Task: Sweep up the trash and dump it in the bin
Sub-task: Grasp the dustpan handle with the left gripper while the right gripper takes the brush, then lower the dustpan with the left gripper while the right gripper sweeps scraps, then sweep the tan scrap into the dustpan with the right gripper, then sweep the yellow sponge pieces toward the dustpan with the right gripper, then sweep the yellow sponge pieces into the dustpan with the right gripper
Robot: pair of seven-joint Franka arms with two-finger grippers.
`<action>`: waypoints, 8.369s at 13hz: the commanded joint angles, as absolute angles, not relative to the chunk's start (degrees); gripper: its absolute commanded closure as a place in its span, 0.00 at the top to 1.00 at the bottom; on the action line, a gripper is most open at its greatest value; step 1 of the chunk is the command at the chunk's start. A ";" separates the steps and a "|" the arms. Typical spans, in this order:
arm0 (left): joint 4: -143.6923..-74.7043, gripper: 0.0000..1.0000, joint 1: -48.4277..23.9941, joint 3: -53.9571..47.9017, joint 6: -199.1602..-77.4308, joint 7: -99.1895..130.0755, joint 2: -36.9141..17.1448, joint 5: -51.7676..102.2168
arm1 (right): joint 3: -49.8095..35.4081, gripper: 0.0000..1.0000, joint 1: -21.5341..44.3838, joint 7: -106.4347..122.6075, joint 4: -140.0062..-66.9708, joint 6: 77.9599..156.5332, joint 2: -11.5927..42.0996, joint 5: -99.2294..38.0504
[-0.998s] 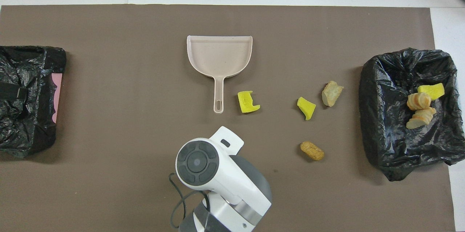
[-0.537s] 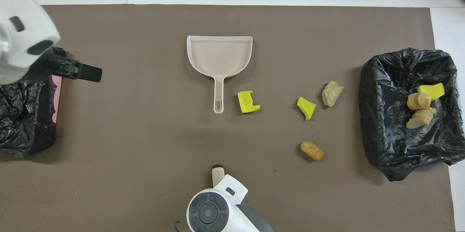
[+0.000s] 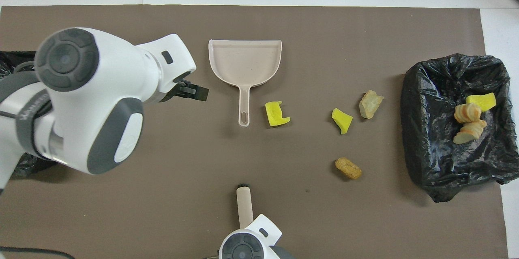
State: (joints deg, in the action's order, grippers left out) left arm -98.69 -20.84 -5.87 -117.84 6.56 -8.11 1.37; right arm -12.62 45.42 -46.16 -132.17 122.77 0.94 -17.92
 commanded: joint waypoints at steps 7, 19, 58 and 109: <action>-99.40 1.00 -30.58 -4.83 -130.68 22.57 -19.86 0.44 | -12.39 0.10 45.35 -51.40 -133.77 122.87 -1.23 -19.77; -101.86 0.61 -31.46 -4.48 -131.05 27.25 -22.06 -1.67 | -11.86 0.00 22.09 -44.57 -133.15 103.72 -10.90 -13.30; -129.89 0.00 -15.73 -4.39 -127.87 -62.14 0.87 -9.93 | -12.48 0.00 23.01 -32.43 -116.28 114.69 12.56 -11.23; -130.96 0.00 -17.49 -4.83 -127.79 -52.29 1.14 -9.84 | -12.48 0.00 25.21 -24.96 -106.35 115.91 21.61 -9.03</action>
